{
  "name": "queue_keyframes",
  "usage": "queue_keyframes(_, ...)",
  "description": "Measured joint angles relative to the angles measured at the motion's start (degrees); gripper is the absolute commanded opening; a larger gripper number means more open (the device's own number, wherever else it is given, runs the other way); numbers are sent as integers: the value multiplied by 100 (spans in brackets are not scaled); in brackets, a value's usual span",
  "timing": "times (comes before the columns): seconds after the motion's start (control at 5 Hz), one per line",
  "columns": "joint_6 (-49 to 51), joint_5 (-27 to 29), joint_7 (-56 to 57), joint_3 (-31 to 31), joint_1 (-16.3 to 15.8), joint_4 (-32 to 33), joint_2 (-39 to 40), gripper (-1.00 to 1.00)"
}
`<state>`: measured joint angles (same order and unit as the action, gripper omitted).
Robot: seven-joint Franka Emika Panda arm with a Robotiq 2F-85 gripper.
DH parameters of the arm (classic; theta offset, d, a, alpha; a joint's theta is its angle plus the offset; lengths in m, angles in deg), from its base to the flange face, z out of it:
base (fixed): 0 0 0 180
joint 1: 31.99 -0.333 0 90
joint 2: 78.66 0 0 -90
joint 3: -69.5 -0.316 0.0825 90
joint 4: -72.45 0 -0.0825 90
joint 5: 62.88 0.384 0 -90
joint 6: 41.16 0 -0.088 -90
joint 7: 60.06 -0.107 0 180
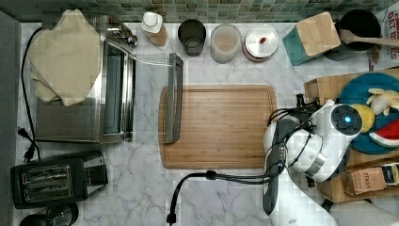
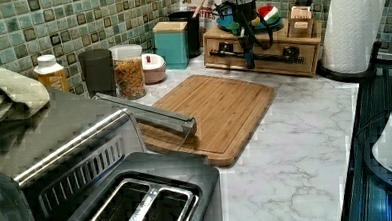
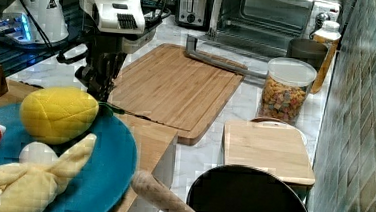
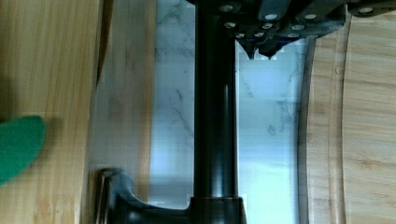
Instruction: Close the drawer.
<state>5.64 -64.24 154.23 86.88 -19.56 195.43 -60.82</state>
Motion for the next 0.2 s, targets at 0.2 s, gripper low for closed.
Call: queue_keyframes(0.2,0,0,0,0,-2,0,-1,-100)
